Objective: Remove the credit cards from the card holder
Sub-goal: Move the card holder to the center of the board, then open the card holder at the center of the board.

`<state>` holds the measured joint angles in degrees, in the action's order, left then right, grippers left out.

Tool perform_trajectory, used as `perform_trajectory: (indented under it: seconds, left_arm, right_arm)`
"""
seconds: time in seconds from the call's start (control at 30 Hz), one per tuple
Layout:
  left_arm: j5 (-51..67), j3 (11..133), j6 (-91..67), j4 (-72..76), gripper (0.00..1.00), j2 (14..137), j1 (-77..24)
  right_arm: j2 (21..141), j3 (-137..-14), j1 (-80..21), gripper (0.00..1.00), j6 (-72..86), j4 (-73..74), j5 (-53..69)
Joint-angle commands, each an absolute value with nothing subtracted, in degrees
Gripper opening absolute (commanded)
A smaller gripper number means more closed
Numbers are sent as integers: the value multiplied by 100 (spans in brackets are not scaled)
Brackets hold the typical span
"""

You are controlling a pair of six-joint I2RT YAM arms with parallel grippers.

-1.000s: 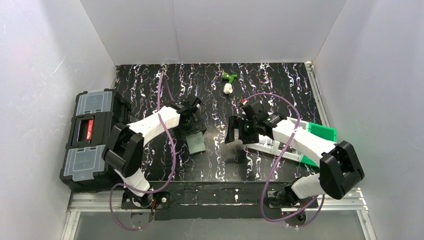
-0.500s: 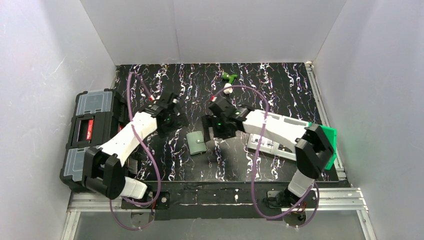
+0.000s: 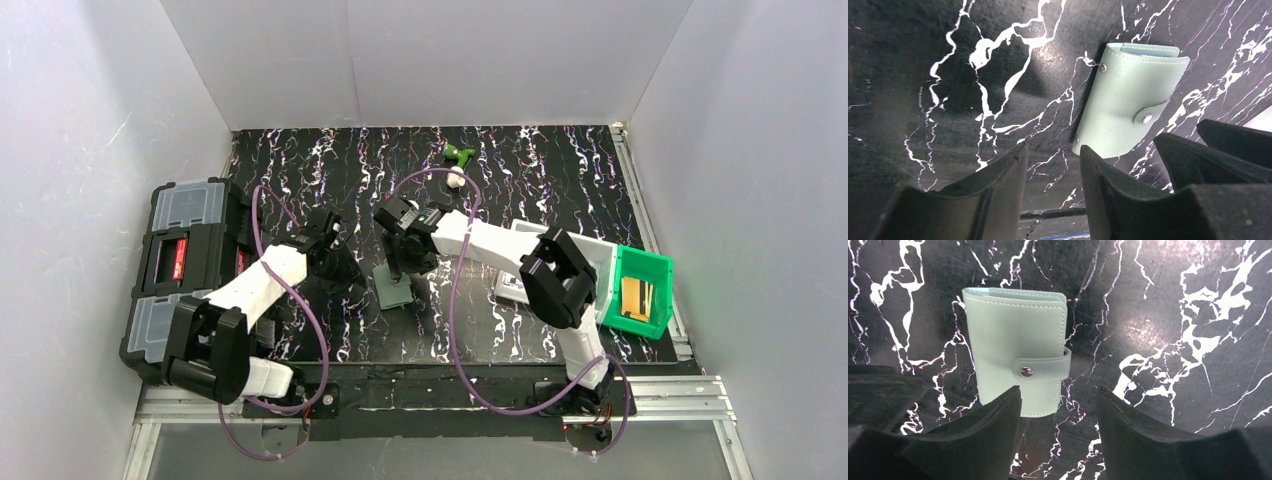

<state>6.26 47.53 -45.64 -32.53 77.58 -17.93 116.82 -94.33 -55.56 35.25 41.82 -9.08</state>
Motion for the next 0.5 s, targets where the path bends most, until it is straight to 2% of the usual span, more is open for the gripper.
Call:
perform_trajectory:
  seconds: [0.0, 0.2, 0.47]
  left_arm:
    - [1080, 4445, -4754, -2832, 39, 7843, -1766]
    - [1195, 4267, -5026, -2534, 34, 8092, -1757]
    - [1175, 4269, -5198, -2441, 31, 8284, -1728]
  right_arm:
    - [11857, -9930, -5693, 62, 3394, 4396, -1130]
    - [12152, -10220, -5784, 53, 3293, 4449, -1108]
    - [12549, -10637, -5817, 50, 3222, 4647, -987]
